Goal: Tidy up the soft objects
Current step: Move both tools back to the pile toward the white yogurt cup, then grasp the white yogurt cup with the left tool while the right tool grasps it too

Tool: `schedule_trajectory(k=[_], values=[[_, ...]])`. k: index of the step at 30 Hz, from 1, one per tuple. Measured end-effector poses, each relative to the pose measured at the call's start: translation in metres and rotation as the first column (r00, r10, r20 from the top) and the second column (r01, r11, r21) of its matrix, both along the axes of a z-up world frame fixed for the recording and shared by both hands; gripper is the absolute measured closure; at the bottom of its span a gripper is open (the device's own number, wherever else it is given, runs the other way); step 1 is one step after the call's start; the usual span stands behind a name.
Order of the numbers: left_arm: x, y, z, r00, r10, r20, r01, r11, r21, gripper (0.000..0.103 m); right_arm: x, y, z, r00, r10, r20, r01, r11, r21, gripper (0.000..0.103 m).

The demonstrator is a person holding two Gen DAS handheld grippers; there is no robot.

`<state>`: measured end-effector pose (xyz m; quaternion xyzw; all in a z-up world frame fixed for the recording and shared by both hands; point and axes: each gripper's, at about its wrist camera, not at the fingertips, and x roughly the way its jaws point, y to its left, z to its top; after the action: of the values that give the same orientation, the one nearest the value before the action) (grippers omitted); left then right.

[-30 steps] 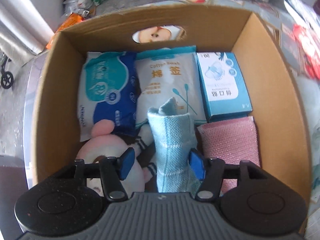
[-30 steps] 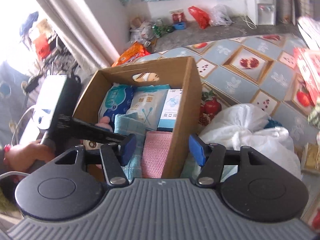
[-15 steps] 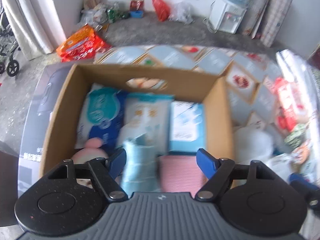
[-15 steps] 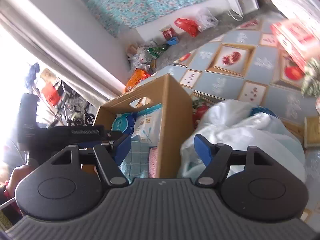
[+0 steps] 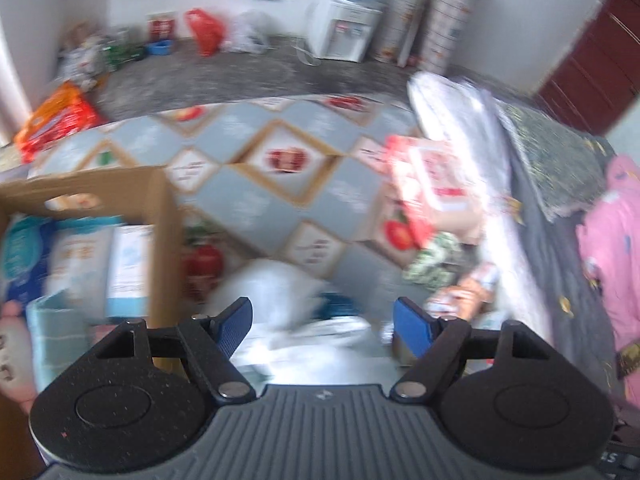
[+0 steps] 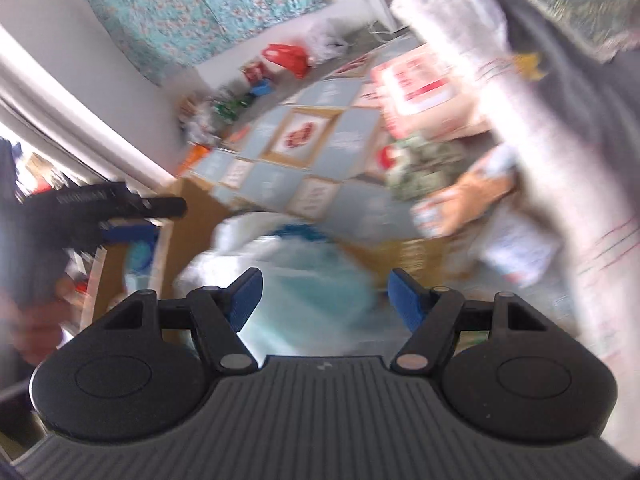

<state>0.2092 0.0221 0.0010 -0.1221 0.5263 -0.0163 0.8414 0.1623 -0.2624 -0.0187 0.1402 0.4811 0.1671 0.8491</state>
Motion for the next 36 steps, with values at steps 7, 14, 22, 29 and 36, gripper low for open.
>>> schedule_trajectory(k=[7,14,22,29,36], values=[[0.03,-0.078,-0.019,0.992,-0.116,-0.047,0.117,0.993,0.008,0.025,0.038,-0.052,-0.011,0.995,0.099,0.019,-0.096,0.988,-0.125,0.034],[0.052,-0.127,-0.064,0.964,-0.164,-0.209,0.136,0.981,-0.142,0.04,0.058,-0.055,-0.042,0.958,0.284,-0.044,-0.285,0.918,-0.278,0.034],[0.071,-0.142,-0.106,0.948,-0.068,-0.31,-0.034,0.949,-0.312,0.055,0.062,-0.054,-0.071,0.928,0.365,-0.075,-0.366,0.855,-0.367,0.049],[0.096,-0.167,-0.128,0.936,-0.072,-0.344,-0.021,0.965,-0.26,0.079,0.059,-0.066,-0.073,0.964,0.242,-0.107,-0.264,0.901,-0.345,0.077],[0.1,-0.192,-0.145,0.917,-0.117,-0.382,0.029,0.973,-0.228,0.088,0.057,-0.083,-0.092,0.977,0.143,-0.161,-0.182,0.946,-0.267,0.086]])
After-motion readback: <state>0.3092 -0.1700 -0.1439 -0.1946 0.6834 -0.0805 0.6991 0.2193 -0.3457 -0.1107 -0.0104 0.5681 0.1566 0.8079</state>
